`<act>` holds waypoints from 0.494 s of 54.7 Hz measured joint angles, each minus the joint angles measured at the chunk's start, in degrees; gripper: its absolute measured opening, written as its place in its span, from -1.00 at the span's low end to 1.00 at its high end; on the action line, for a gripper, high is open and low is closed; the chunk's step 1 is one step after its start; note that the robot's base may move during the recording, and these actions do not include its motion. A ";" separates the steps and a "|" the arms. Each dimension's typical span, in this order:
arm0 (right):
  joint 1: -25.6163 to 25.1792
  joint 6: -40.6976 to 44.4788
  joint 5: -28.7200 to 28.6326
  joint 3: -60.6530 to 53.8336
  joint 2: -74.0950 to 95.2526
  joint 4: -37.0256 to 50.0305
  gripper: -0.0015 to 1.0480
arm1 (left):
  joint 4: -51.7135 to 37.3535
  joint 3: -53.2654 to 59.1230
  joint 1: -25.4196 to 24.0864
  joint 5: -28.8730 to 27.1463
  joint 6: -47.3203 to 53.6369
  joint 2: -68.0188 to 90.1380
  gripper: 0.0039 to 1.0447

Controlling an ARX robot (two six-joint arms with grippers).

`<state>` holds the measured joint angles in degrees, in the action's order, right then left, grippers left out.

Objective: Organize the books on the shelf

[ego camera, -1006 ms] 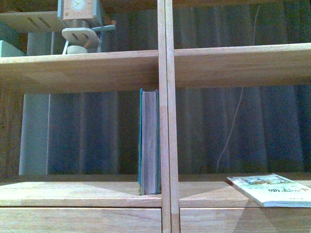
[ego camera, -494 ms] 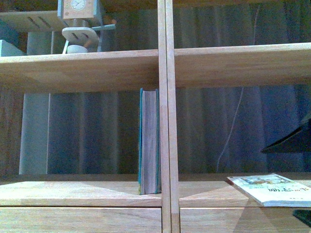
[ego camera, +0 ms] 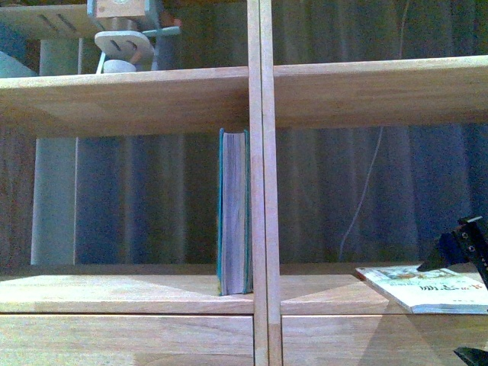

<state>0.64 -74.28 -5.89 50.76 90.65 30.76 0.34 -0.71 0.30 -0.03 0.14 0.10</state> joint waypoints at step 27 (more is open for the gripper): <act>-1.36 -3.52 2.47 10.14 9.92 -0.96 0.87 | 0.00 0.00 0.00 0.02 0.00 0.00 0.87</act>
<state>-0.71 -77.80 -3.42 60.90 100.57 29.80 0.34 -0.71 0.30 -0.01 0.14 0.10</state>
